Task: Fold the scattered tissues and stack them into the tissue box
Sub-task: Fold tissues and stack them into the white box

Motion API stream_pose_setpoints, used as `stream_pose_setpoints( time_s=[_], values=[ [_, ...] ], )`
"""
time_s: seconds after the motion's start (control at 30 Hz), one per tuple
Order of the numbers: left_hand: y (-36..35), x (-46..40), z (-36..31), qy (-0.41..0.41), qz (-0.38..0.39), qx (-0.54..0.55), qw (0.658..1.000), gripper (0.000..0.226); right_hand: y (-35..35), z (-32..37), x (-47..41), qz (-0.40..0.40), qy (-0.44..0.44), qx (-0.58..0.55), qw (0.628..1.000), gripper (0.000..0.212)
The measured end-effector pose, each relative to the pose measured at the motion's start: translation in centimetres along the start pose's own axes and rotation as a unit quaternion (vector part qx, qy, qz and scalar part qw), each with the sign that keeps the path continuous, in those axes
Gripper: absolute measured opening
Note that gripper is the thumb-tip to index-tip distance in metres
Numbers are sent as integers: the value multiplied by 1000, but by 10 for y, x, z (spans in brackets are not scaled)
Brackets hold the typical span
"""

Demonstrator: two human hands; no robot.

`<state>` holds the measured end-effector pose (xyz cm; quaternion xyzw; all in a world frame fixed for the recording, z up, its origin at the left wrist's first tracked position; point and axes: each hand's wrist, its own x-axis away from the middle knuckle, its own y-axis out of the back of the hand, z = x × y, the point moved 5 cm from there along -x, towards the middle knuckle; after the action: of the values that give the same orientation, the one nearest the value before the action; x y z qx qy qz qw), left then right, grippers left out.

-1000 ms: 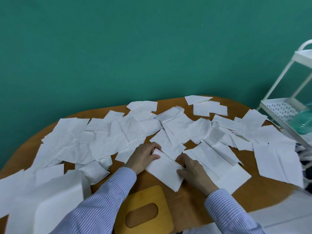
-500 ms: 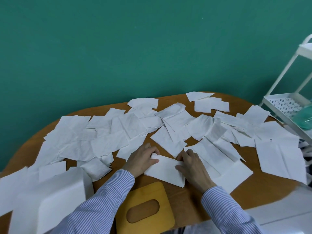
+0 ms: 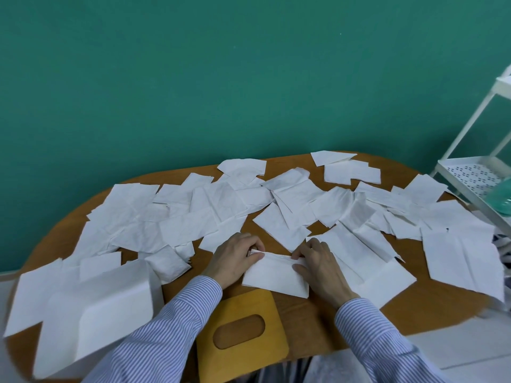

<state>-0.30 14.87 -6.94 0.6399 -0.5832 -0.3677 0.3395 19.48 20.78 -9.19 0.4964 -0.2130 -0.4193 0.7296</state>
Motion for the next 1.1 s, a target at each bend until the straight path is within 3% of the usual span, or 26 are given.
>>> stream_pose_setpoints(
  time_s=[0.27, 0.5, 0.77, 1.1],
  values=[
    [1, 9, -3, 3, 33, -19, 999, 22, 7, 8, -5, 47, 6, 8, 999, 15],
    [1, 4, -5, -3, 42, -25, 999, 26, 12, 9, -12, 98, -21, -65, 993, 22],
    [39, 14, -14, -17, -13, 66, 998, 8, 51, 30, -11, 68, 16, -155, 985, 21],
    [100, 62, -27, -20, -86, 88, 992, 23, 100, 94, -5, 34, 103, -157, 982, 28]
  ],
)
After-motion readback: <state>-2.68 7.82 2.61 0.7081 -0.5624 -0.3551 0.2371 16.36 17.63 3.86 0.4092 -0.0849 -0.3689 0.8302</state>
